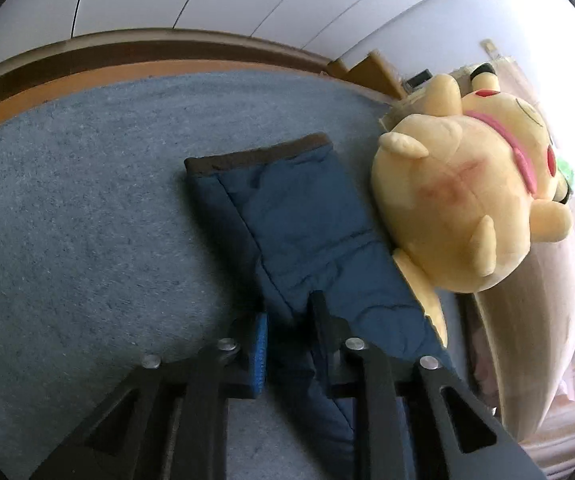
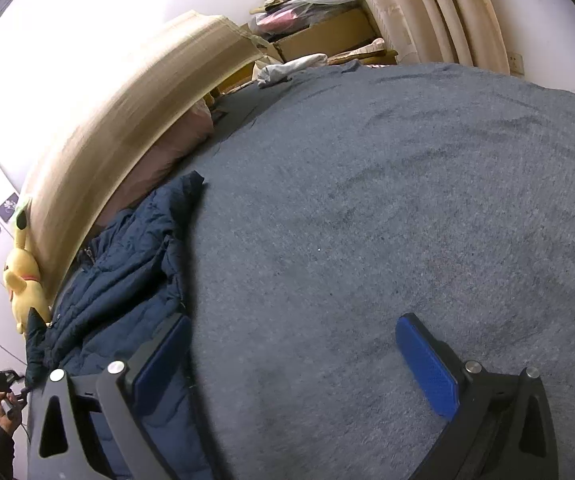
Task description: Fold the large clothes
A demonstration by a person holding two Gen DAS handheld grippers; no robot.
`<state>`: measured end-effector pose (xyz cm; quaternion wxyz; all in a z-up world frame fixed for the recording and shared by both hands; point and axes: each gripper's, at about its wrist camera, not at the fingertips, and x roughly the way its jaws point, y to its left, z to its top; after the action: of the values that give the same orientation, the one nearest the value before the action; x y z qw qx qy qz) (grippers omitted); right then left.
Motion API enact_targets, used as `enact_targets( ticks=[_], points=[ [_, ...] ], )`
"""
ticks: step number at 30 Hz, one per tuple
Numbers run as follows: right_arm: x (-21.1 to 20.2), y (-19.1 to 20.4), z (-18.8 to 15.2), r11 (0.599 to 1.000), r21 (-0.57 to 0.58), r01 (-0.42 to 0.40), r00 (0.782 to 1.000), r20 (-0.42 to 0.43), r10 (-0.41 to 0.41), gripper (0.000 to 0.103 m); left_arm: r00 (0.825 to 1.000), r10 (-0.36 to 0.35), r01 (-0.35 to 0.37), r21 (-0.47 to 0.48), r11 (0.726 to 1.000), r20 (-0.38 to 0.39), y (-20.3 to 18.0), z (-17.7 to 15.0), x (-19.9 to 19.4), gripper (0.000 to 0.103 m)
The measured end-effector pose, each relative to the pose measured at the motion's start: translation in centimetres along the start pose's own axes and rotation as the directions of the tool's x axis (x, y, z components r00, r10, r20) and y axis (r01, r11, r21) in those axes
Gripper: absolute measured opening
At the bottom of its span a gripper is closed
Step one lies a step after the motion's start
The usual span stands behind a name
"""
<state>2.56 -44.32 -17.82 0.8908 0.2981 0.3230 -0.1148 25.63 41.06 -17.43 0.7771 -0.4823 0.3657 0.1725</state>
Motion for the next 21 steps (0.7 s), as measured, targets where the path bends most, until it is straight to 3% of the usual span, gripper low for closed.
enact_targets(
  ticks=[6,9,14,21],
  points=[
    [0.2,-0.1,-0.1,1.000,0.001,-0.006,1.000,0.005,0.006,0.103,0.995,0.022,-0.033,0.115,0.993,0.093,-2.0,-0.2,-3.9,0.009],
    [0.3,-0.4,-0.3,1.000,0.011,-0.020,1.000,0.012,0.020,0.103,0.986,0.005,-0.041,0.217,0.975,0.166,-4.5,-1.0,-7.4,0.009],
    [0.2,-0.7,-0.3,0.999,0.022,-0.041,0.999,0.022,0.040,0.103,0.962,-0.074,-0.046,0.421,0.906,0.264,-9.5,-4.4,-13.2,0.009],
    [-0.3,-1.5,-0.3,0.995,0.050,-0.089,0.995,0.042,0.087,0.103,0.933,-0.214,-0.003,0.603,0.798,0.288,-17.6,-10.2,-18.6,0.009]
  ],
)
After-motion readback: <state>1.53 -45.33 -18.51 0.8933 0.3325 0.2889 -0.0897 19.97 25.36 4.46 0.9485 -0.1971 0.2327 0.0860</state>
